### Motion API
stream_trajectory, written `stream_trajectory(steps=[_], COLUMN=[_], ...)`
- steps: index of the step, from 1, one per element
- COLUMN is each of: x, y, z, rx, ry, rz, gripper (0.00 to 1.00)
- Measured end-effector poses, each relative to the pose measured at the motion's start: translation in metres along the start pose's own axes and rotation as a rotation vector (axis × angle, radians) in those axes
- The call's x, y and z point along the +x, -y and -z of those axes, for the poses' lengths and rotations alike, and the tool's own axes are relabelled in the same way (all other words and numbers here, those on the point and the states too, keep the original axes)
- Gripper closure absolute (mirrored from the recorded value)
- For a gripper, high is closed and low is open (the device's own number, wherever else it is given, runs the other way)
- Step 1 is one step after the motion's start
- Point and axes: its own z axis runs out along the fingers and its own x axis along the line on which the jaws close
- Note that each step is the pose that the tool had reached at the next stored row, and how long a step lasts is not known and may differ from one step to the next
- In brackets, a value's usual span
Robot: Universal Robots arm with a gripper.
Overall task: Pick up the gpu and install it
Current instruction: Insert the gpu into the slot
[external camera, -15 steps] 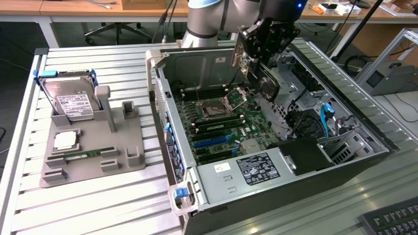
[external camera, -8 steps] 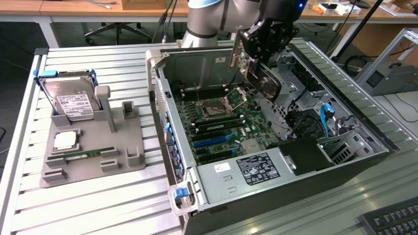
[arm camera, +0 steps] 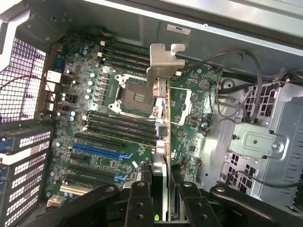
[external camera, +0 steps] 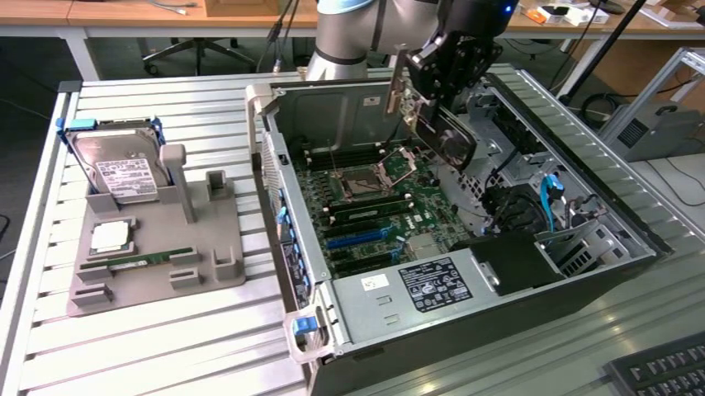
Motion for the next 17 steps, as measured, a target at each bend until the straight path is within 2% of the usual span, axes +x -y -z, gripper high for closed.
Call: stream_trajectory(steps=[17], x=[0.0000], y=[0.0000], z=[0.0000], rx=[-0.0024], ry=[-0.0009], rz=[0.092], gripper=[0.74])
